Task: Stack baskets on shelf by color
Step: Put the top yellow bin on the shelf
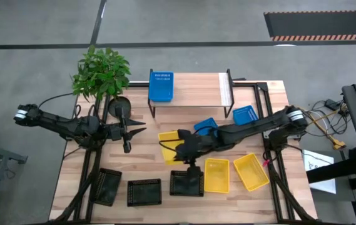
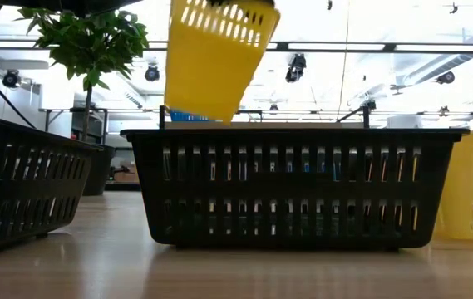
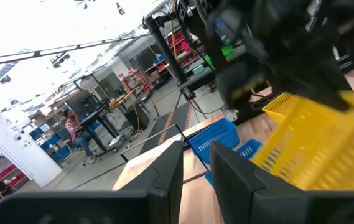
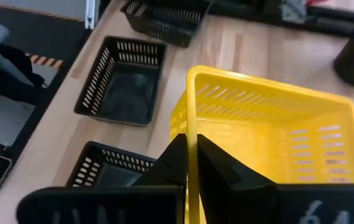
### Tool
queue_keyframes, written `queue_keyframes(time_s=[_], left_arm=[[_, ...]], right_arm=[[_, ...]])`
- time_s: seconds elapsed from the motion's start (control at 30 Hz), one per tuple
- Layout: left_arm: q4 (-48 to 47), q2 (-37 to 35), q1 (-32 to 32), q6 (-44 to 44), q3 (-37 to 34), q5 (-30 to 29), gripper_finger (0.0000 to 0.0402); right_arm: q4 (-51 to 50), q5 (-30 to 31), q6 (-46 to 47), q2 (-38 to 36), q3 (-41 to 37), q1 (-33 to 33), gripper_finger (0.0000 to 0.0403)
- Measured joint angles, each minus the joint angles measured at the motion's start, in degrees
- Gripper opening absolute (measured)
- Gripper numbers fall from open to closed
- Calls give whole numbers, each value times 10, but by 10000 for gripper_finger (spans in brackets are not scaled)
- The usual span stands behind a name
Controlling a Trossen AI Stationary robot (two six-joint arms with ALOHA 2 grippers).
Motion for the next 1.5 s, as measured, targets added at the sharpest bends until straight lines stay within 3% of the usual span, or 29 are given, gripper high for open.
queue_keyframes(time_s=[0.37, 0.63, 0.97, 1.23, 1.5], left_arm=[[1, 0, 0, 0, 0, 0, 63], [1, 0, 0, 0, 0, 0, 63], [1, 0, 0, 0, 0, 0, 63], [1, 0, 0, 2, 0, 0, 63], [1, 0, 0, 2, 0, 0, 63]], right_arm=[[-69, 105, -40, -77, 0, 10, 13], [-143, 226, -77, -108, 0, -9, 13], [-146, 210, -131, -101, 0, -125, 13], [-123, 124, -168, -70, 0, -232, 13], [-101, 110, -212, -32, 0, -277, 13]])
